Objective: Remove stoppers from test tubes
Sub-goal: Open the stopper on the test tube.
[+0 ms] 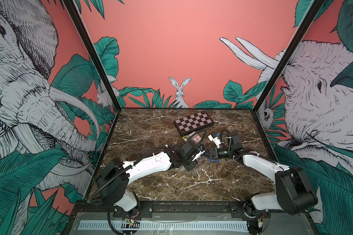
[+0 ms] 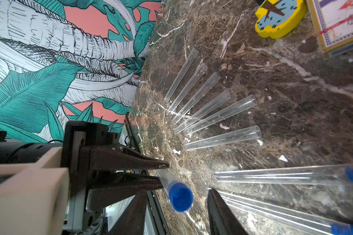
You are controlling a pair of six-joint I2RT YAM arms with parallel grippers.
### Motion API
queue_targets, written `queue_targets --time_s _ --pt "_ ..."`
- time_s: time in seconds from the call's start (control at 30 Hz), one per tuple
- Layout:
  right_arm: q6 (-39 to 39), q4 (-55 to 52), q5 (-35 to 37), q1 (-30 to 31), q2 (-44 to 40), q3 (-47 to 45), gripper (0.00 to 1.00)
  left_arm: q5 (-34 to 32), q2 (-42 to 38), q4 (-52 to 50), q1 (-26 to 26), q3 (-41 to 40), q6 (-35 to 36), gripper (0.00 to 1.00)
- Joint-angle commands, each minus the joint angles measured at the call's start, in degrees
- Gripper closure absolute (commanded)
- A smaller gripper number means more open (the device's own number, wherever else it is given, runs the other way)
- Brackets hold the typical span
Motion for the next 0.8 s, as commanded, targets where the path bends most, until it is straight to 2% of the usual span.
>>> queue_targets --time_s 0.0,0.77 --pt "0.50 2.73 -1.77 0.27 0.43 1.22 0.55 0.44 -0.21 1.15 -0.42 1.58 1.13 0.92" --pt "0.93 3.62 -3.71 0.53 0.88 0.77 0.66 -0.05 -0.12 2.24 -0.65 1.49 1.04 0.93"
